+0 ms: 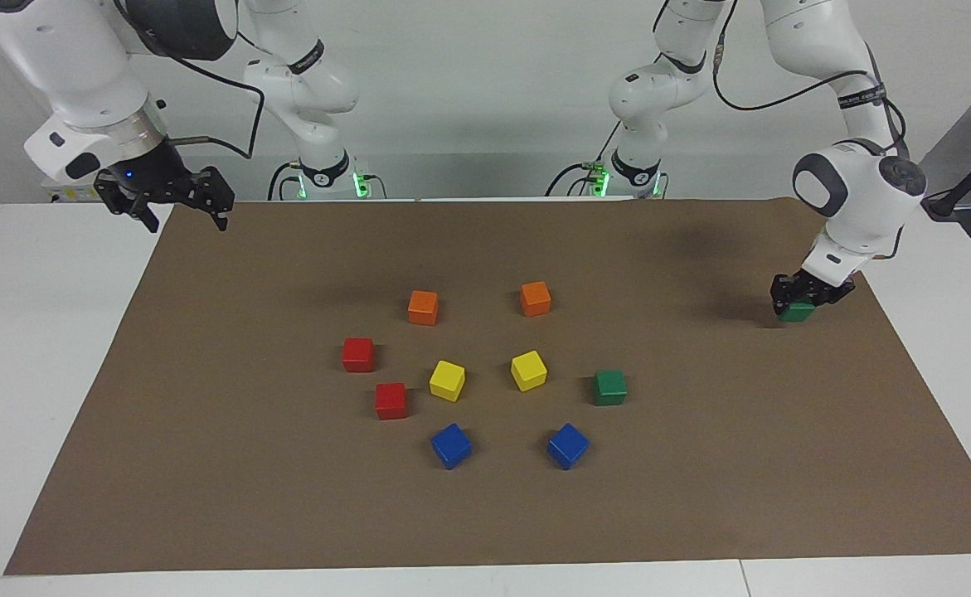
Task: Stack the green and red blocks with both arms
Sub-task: 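Carry the green cube to the table edge and release it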
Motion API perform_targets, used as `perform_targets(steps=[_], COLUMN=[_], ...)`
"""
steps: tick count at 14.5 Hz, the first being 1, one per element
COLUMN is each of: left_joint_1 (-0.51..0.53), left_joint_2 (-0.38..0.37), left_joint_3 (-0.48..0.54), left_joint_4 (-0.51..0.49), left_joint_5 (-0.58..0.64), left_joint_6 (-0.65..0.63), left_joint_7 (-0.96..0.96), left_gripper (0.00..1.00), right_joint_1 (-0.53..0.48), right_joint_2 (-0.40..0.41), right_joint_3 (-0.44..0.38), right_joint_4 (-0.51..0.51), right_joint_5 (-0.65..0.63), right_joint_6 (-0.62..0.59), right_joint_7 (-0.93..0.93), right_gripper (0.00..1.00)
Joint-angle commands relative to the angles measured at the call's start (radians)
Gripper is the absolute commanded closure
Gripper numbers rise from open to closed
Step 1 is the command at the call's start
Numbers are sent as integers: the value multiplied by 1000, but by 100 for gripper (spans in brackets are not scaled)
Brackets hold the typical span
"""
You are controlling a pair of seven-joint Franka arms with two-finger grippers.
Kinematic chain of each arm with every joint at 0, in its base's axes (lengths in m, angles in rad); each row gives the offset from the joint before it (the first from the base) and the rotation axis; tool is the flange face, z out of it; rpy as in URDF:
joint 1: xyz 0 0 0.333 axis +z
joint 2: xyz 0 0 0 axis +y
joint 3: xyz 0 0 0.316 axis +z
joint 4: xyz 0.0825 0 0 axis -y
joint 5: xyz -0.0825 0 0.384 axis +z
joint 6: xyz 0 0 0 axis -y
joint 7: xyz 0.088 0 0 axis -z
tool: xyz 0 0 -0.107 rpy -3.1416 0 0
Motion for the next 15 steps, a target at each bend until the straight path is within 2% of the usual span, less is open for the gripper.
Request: perform_targets(steps=[1,7,13,14,15], left_joint_1=[14,27,37,34,32], left_joint_2=[22,70,76,76,76], left_joint_3=[-9,-9,-9,-9,-9], left_joint_4=[-14,-22,-29,-26,-26], left_joint_5=[-13,-28,-56,-56,-56], left_joint_6=[58,115,126,126,121], left_joint_7=[84,95,96,98,104], left_gripper=[100,100,100,79,1], right_joint_1=[-12,-2,30,33,33], right_joint_2=[-39,-54,-60,-59,-60], right_joint_3=[9,19,-12,-17,-23], right_joint_4=[-35,-27,-27,-27,-27], right_joint_5=[7,10,30,30,30], right_joint_6=[2,2,-10,-10,-10], right_joint_7=[-24,-24,-36,-36,-38], right_gripper=[0,0,0,0,0])
